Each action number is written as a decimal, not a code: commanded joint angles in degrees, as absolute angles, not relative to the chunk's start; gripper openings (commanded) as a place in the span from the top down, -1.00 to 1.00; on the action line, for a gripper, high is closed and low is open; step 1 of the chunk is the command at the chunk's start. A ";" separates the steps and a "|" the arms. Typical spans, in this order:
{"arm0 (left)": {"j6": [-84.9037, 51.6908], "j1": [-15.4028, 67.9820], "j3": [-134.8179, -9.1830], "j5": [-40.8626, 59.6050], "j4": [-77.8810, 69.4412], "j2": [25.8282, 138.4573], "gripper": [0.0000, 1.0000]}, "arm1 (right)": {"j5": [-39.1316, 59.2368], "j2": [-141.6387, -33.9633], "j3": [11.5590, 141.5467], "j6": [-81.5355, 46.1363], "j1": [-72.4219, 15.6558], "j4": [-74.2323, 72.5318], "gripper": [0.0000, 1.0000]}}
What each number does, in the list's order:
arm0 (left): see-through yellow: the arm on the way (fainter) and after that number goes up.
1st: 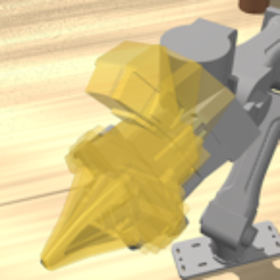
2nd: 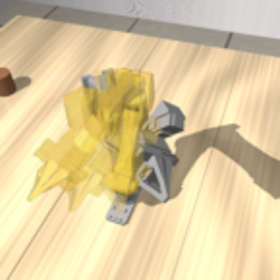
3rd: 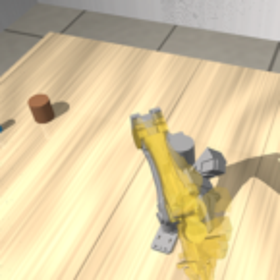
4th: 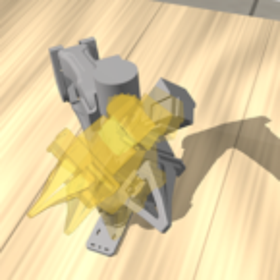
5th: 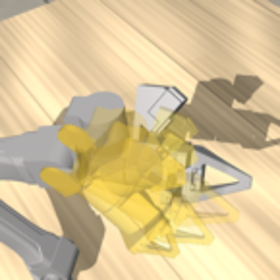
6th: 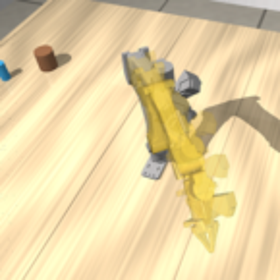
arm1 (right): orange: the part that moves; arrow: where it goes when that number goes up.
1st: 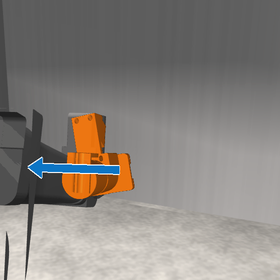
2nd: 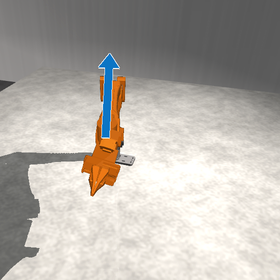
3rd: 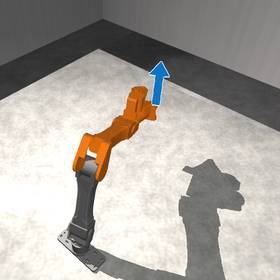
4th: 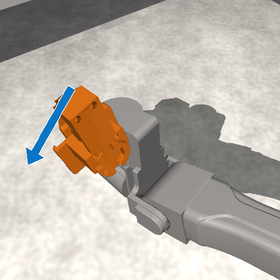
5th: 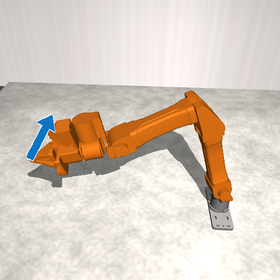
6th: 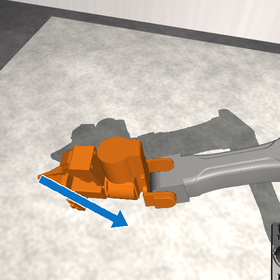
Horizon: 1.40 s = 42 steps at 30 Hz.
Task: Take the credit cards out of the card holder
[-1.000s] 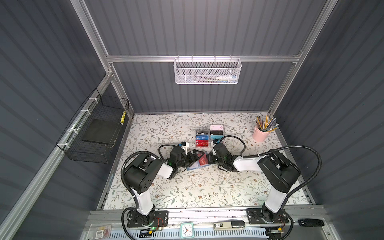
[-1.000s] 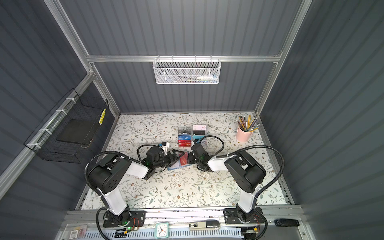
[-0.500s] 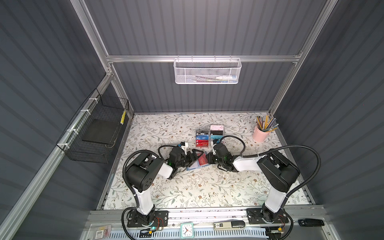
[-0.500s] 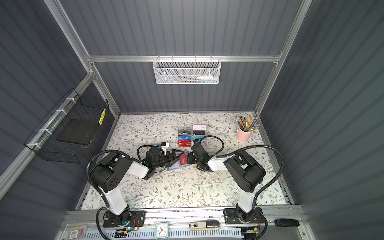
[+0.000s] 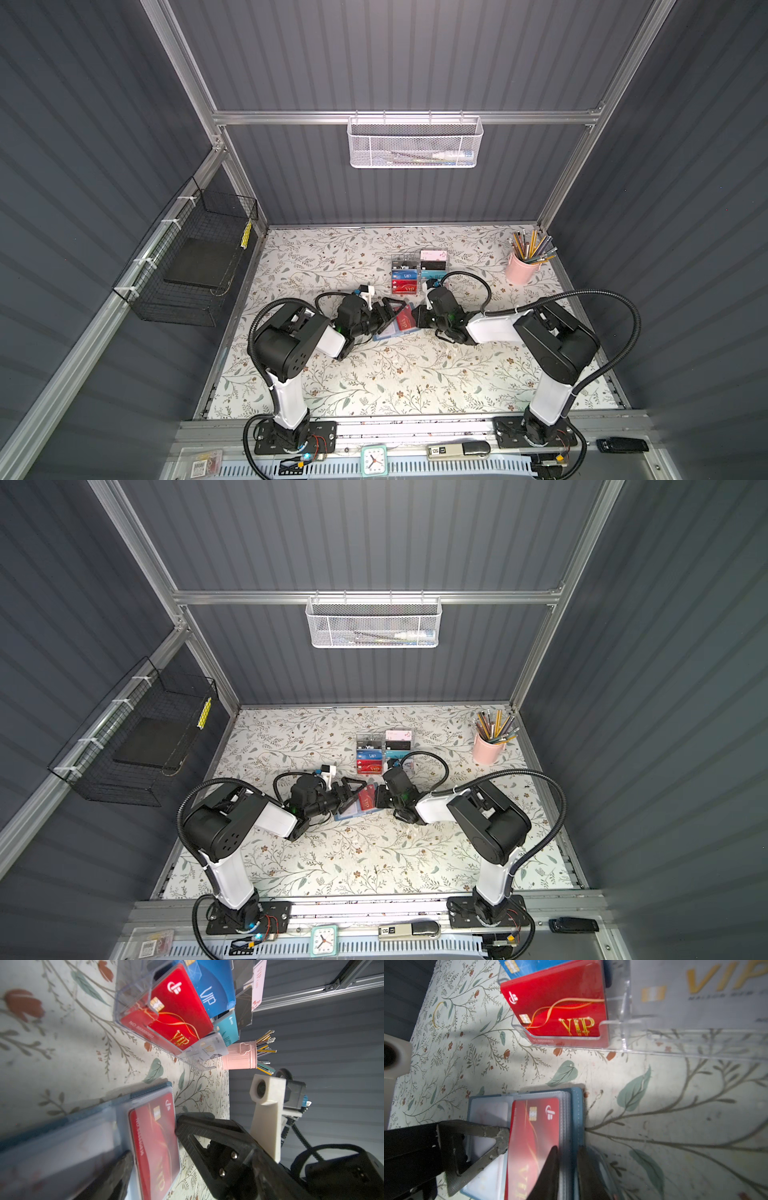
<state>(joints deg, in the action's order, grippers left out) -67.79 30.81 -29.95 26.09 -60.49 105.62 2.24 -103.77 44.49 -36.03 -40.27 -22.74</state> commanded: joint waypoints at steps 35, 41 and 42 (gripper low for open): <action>-67.98 31.37 -28.60 26.21 -59.70 101.46 -0.81 | 5.39 -107.93 40.97 -37.42 -41.05 -16.64 0.63; -67.66 31.38 -29.48 26.09 -57.83 100.95 -0.82 | 5.54 -107.80 40.78 -37.53 -41.05 -16.92 0.63; -67.66 31.38 -29.55 26.10 -57.90 101.33 -0.82 | 5.62 -107.77 40.70 -37.62 -41.05 -17.01 0.63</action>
<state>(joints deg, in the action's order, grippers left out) -68.03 31.11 -29.12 25.98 -59.18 101.58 2.61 -104.36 43.44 -37.32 -40.25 -26.04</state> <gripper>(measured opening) 0.909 0.184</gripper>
